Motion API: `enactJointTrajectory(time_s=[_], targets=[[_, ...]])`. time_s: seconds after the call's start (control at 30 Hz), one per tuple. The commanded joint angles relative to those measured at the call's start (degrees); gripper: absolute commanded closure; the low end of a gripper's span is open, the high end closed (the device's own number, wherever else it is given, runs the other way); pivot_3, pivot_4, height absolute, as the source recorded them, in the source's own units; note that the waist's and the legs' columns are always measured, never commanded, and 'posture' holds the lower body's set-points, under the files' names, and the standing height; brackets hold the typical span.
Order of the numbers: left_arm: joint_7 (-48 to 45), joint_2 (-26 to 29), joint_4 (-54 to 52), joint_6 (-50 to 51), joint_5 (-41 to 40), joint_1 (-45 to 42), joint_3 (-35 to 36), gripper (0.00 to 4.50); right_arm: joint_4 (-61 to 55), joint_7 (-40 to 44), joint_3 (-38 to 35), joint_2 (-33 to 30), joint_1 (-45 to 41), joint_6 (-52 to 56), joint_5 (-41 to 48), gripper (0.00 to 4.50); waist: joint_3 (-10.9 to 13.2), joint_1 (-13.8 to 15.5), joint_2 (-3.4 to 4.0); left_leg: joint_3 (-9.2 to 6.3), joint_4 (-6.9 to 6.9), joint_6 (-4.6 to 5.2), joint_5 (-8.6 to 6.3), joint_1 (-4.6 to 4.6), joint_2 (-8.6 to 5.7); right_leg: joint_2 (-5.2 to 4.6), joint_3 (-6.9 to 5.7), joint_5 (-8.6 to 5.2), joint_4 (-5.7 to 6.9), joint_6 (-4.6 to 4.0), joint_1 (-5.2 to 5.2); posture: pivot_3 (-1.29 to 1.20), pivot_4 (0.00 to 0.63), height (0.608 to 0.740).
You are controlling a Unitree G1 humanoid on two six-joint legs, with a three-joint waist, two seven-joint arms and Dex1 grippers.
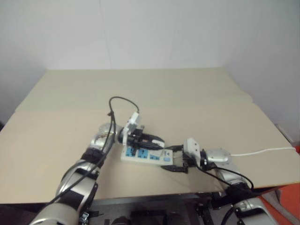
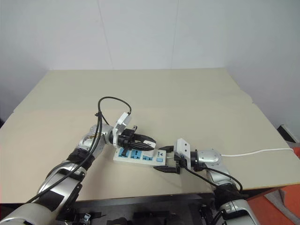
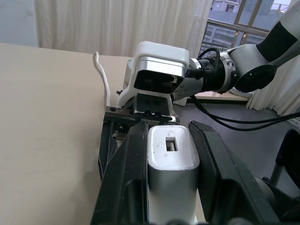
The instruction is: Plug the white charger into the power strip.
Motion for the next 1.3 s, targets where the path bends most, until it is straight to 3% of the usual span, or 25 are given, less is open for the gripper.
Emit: enactJointTrajectory(time_s=[0.03, 0.63, 0.93, 1.3], targets=[[-0.34, -0.01, -1.44, 0.37, 0.49, 0.32, 0.99, 3.48, -0.17, 0.04, 2.9, 0.48, 1.56, 0.28, -2.17, 1.07, 0.0, -0.02, 0.0, 0.0, 0.0, 0.0, 0.0, 0.01, 0.0, 0.0, 0.0, 0.0, -0.21, 0.0, 0.0, 0.0, 0.15, 0.74], [-0.34, 0.08, -3.81, 2.37, 1.57, 3.2, 0.81, 3.48, 0.09, -1.2, 3.42, 0.52, 1.87, -0.21, -2.66, 1.07, -0.06, -0.11, -0.02, 0.0, -0.03, 0.0, 0.0, 0.07, 0.05, 0.05, 0.01, 0.0, -0.23, 0.0, 0.06, 0.0, 0.15, 0.74], [-0.34, -0.54, -2.22, -5.4, 4.95, 5.48, 1.76, 3.48, 0.14, -1.33, 3.3, 0.43, 2.01, -0.49, -2.54, 1.07, -0.11, -0.08, -0.02, 0.01, -0.04, 0.0, 0.0, 0.1, 0.05, 0.05, 0.02, 0.0, -0.25, 0.0, 0.09, 0.0, 0.15, 0.74], [-0.34, 0.45, 0.85, -11.41, 6.83, 9.16, 4.51, 3.48, 0.31, -1.19, 3.33, 0.43, 2.03, -1.03, -2.46, 1.07, -0.13, -0.14, -0.03, 0.03, -0.2, 0.11, -0.08, 0.86, 0.07, 0.07, 0.02, -0.03, -0.44, -0.02, 0.89, 0.0, 0.15, 0.74]])
